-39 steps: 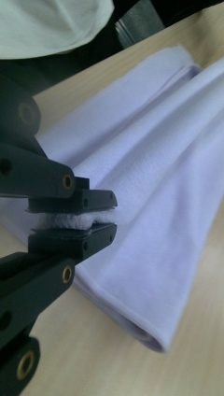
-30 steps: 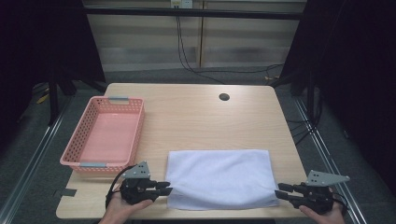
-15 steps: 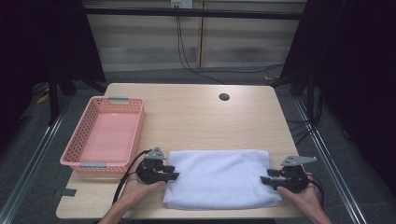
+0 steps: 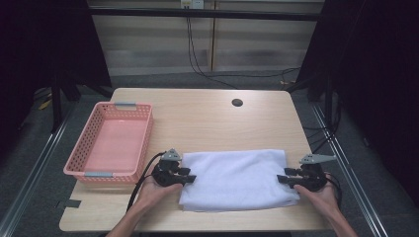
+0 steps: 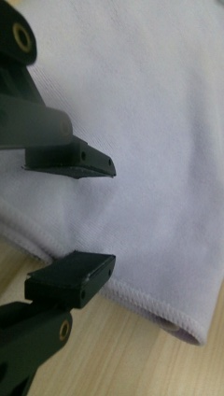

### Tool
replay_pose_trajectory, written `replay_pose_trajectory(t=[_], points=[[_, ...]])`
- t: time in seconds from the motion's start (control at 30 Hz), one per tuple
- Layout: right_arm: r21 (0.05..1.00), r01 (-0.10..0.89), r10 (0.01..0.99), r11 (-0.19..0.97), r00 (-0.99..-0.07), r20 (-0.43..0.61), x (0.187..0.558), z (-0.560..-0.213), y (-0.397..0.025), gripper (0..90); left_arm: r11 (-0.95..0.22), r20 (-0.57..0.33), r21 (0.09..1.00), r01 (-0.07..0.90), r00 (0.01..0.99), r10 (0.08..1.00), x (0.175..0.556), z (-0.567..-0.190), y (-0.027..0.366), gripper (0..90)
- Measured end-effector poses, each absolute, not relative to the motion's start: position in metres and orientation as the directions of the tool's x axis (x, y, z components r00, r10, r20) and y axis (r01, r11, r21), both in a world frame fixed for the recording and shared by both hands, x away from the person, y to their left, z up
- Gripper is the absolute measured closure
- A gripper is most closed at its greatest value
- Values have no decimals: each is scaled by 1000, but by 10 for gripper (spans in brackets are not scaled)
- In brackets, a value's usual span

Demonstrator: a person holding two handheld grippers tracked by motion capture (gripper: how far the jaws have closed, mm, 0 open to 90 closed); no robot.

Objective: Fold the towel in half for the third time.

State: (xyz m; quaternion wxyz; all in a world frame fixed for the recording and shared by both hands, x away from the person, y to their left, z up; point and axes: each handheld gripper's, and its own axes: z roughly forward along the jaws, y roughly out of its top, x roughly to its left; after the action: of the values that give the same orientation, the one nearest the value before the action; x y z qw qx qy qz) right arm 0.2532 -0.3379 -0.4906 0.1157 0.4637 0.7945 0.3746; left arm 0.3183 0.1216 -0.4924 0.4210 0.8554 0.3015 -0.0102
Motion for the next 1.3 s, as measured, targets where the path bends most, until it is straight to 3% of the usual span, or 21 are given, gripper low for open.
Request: replay_pose_trajectory(t=[0.17,0.37,0.57,0.7,0.87,1.1,1.3], points=[[747,604,793,277,-583,177,235,-475,-320,480,-427,-271,729,535,798,537,332,-486,129,579],[754,541,673,372,-717,183,218,-469,-266,459,-465,-250,700,541,796,551,346,-494,121,611],[758,519,579,395,-781,233,227,-470,-219,447,-471,-225,707,527,800,557,353,-498,111,620],[761,449,470,468,-856,215,228,-465,-175,440,-470,-217,712,522,800,560,357,-499,103,624],[731,478,429,488,-860,276,244,-475,-130,423,-449,-261,709,543,795,548,358,-499,108,619],[707,414,395,574,-896,204,252,-486,-67,389,-451,-268,709,543,798,540,358,-497,109,586],[709,396,394,584,-902,179,260,-495,-56,381,-439,-283,710,550,795,537,358,-497,112,570]])
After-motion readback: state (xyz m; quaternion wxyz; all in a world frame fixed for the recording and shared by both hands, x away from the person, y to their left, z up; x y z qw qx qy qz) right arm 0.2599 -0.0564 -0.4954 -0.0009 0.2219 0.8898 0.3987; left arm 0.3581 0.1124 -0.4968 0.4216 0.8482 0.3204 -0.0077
